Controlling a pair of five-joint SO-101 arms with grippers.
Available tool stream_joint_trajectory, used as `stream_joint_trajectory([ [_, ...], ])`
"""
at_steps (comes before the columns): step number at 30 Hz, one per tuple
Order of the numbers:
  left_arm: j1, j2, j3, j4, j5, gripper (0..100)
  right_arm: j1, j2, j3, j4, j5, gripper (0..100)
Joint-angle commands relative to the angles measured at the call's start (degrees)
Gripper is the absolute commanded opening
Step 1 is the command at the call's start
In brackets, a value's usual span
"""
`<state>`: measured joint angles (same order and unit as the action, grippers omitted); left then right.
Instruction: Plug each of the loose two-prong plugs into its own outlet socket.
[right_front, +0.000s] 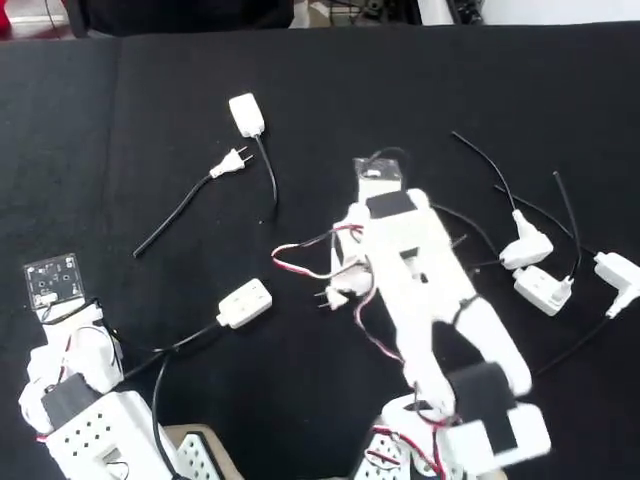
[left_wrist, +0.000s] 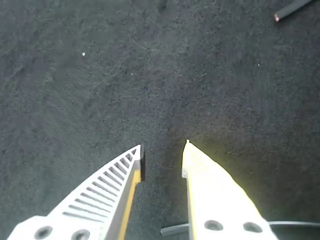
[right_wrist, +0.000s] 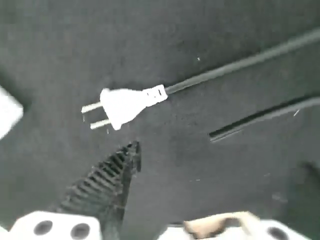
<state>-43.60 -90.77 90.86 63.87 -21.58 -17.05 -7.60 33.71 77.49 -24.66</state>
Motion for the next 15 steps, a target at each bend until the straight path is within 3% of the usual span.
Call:
stream_joint_trajectory([
  [1,0.75,-0.18,-0.31,-1.14,-0.18,14,-2.20,3.30,-3.47,-3.25,-11.69,50.1],
  [10,0.75,-0.18,-0.22,-1.14,-0.18,14,-1.49,17.01,-3.38,-18.73,-22.42,48.9],
  [15,0.75,-0.18,-0.04,-1.85,-0.18,14,-1.49,19.03,-3.56,-18.55,-19.08,28.4],
])
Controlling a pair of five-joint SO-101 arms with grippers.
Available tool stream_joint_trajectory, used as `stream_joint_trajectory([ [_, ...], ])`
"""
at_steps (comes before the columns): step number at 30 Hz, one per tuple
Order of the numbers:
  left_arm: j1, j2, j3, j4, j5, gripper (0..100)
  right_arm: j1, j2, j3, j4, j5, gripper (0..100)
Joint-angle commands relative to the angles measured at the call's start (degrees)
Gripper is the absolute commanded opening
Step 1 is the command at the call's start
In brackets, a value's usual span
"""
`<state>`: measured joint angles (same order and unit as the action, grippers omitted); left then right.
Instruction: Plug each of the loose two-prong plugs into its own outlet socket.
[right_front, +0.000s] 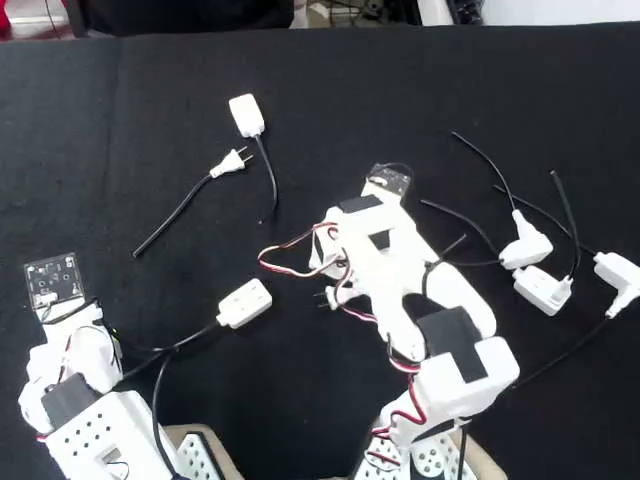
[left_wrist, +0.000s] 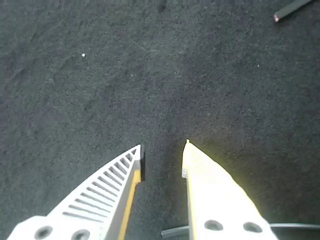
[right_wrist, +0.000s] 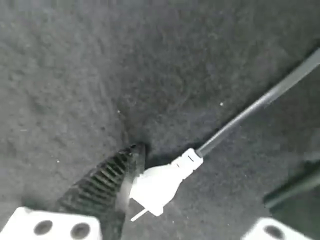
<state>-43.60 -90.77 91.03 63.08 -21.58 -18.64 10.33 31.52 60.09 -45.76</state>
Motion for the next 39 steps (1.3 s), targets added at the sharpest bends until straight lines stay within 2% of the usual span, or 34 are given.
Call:
stream_joint_trajectory([
  [1,0.75,-0.18,-0.22,-1.05,-0.18,14,0.09,1.10,-1.27,-1.05,4.31,22.6],
  [4,0.75,-0.18,-0.22,-1.05,-0.18,14,0.09,1.10,-1.27,-1.05,9.67,4.7],
  [7,0.75,-0.18,-0.22,-0.97,-0.18,14,0.09,1.10,-1.63,1.41,12.31,8.2],
  [13,0.75,-0.18,-0.22,-0.88,-0.18,14,0.44,1.10,-6.64,11.87,17.76,1.1],
  [20,0.75,-0.18,-0.22,-0.79,-0.18,14,0.79,1.10,-14.20,27.87,29.10,1.2],
  [24,0.75,-0.18,-0.22,-0.70,-0.18,14,0.70,1.71,-16.57,26.90,43.52,1.1],
  [32,0.75,-0.18,-0.22,-0.70,-0.18,14,0.88,1.71,-17.10,19.43,82.90,1.5],
  [35,0.75,-0.18,-0.22,-0.70,-0.18,14,0.97,1.27,-17.19,19.60,87.12,2.9],
  [39,0.75,-0.18,-0.22,-0.70,-0.18,14,1.05,1.45,-16.75,21.36,90.46,18.4],
])
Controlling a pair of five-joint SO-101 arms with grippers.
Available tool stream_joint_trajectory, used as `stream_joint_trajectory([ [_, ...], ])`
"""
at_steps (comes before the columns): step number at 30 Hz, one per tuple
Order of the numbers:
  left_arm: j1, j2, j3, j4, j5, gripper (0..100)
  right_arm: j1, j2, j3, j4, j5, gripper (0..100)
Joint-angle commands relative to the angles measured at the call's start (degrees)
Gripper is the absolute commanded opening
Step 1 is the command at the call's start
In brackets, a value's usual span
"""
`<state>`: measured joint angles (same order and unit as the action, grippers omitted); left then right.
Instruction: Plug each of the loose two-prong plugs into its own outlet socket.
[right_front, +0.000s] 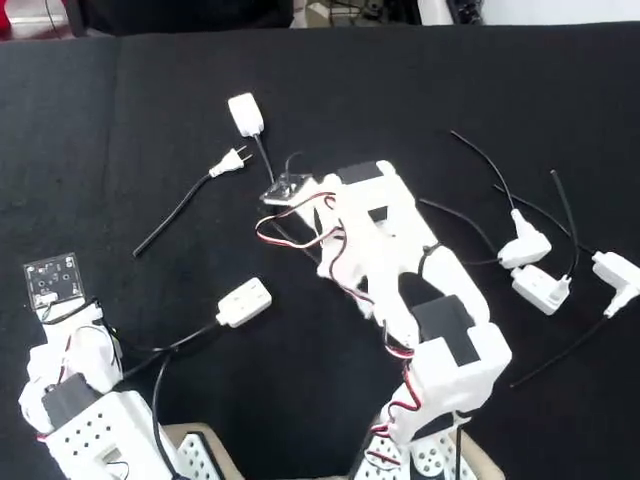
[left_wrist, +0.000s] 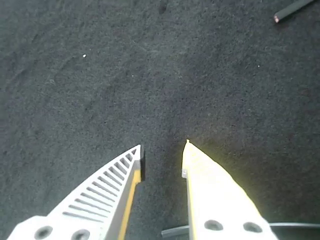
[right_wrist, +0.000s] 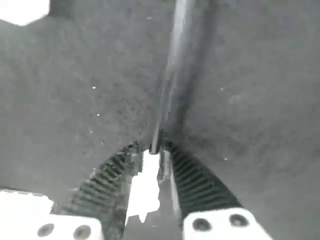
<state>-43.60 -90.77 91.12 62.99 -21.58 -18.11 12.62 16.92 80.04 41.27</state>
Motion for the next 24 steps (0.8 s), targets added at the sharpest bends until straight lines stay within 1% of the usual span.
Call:
stream_joint_trajectory([
  [1,0.75,-0.18,-0.31,-0.62,-0.18,14,0.44,-0.92,-1.63,2.73,5.80,22.4],
  [2,0.75,-0.18,-0.31,-0.70,-0.18,14,0.35,-1.01,-1.36,3.60,7.82,25.7],
  [3,0.75,-0.18,-0.31,-0.70,-0.18,14,0.35,-1.01,-1.27,3.96,8.09,28.2],
  [5,0.75,-0.18,-0.31,-0.70,-0.18,14,0.53,-1.01,-1.27,4.22,6.95,30.9],
  [6,0.75,-0.18,-0.31,-0.70,-0.18,14,0.88,-1.01,-1.27,4.31,5.89,30.6],
  [9,0.75,-0.18,-0.31,-0.70,-0.18,14,2.81,-1.36,-1.10,4.57,5.63,27.4],
  [11,0.75,-0.18,-0.31,-0.62,-0.18,14,3.96,-2.77,0.13,5.01,5.63,23.6],
  [15,0.75,-0.18,-0.31,-0.62,-0.18,14,3.69,-7.78,6.99,4.40,5.45,15.6],
  [17,0.75,-0.18,-0.31,-0.62,-0.18,14,3.16,-10.68,11.56,1.32,4.04,13.2],
  [20,0.75,-0.18,-0.31,-0.62,-0.18,14,2.90,-14.37,19.21,-5.71,-1.05,13.9],
  [24,0.75,-0.18,-0.31,-0.62,-0.18,14,2.90,-18.15,27.91,-14.59,-2.29,15.4],
])
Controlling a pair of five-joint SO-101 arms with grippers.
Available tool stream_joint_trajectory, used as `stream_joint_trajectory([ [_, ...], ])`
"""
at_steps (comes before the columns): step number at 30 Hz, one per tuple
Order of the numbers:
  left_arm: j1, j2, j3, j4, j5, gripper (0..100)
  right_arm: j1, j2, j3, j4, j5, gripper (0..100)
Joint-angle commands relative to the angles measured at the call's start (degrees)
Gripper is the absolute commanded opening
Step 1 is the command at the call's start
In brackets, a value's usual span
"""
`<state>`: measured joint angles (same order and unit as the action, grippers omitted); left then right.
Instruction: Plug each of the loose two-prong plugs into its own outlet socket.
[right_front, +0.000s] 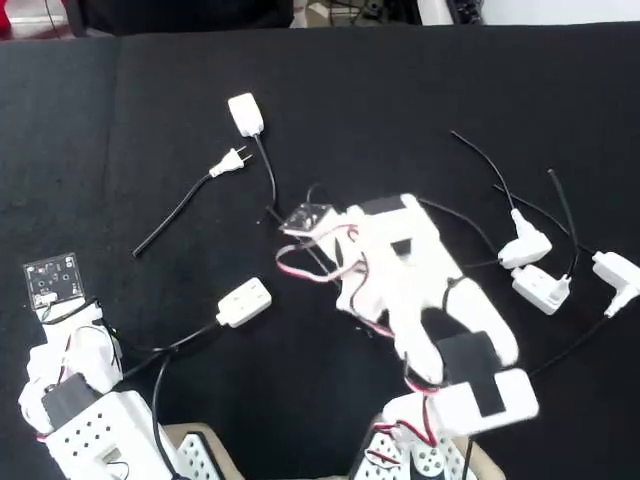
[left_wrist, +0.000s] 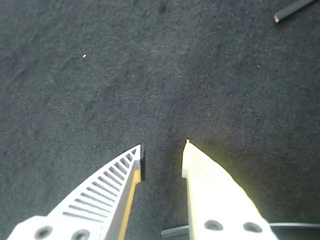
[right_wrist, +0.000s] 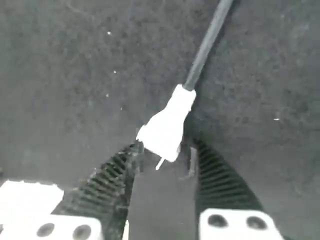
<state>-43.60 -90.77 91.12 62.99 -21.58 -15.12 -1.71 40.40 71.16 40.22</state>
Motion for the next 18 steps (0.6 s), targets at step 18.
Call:
stream_joint_trajectory([
  [18,0.75,-0.18,-0.31,-0.62,-0.18,14,-2.55,-1.54,4.00,-10.99,-1.32,0.9],
])
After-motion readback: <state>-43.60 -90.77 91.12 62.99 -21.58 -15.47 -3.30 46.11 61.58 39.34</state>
